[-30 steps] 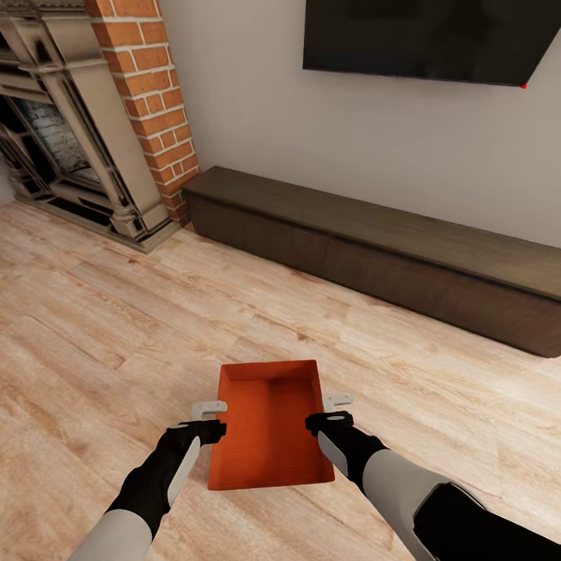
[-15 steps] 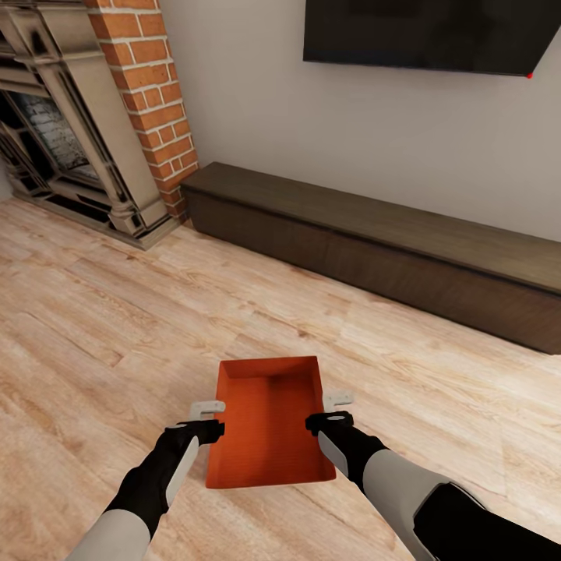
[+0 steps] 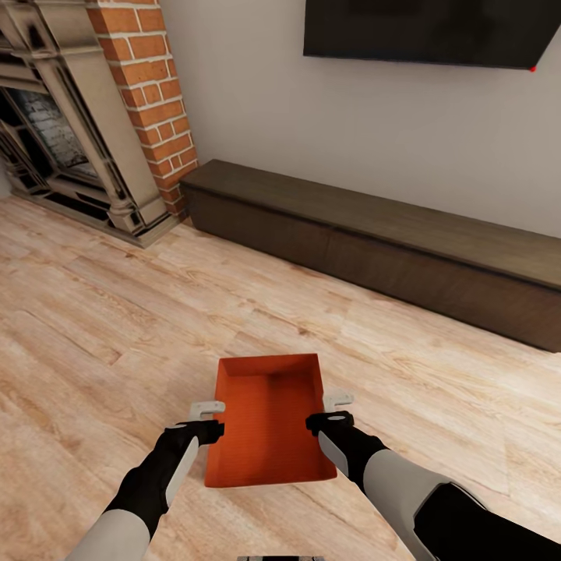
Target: Move the two storage containers from the living room to the garage. In the garage, place one container on the floor and stack the other container on top of it (either order is fine).
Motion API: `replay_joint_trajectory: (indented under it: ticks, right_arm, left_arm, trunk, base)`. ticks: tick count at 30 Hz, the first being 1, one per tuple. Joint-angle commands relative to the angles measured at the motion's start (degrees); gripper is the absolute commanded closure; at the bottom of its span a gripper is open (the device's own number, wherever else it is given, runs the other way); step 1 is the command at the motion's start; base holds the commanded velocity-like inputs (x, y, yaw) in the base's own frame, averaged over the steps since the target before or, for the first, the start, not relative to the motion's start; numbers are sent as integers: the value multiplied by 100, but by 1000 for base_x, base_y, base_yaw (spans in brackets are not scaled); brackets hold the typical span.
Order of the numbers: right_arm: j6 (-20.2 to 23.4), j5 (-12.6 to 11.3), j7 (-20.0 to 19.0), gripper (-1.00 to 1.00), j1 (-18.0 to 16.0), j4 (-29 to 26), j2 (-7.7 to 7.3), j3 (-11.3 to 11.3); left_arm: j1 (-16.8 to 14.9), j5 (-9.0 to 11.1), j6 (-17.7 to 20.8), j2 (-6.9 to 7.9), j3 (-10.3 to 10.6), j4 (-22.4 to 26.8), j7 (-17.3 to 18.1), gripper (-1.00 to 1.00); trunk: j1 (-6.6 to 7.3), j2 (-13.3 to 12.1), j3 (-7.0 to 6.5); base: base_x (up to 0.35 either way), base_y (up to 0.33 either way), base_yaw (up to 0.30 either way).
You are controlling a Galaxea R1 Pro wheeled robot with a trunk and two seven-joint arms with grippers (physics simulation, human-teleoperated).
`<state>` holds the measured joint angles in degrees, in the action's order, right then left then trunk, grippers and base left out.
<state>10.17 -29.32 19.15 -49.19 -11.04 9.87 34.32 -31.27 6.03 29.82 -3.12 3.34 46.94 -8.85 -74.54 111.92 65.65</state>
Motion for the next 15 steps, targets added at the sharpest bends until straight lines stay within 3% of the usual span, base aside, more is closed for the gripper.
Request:
replay_joint_trajectory:
  ticks: [1,15]
  right_arm:
    - [38,-30,36,-100,-3,-12,-2,49]
    - [44,-30,36,-100,-3,-12,6,49]
  left_arm:
    - [-2,60,25,3,17,4,-51,-100]
    - [-1,82,14,114,17,-211,-64,-100]
  trunk:
    - [-22,43,22]
    - [-329,605,273]
  base:
    - [0,0,0]
    - [0,0,0]
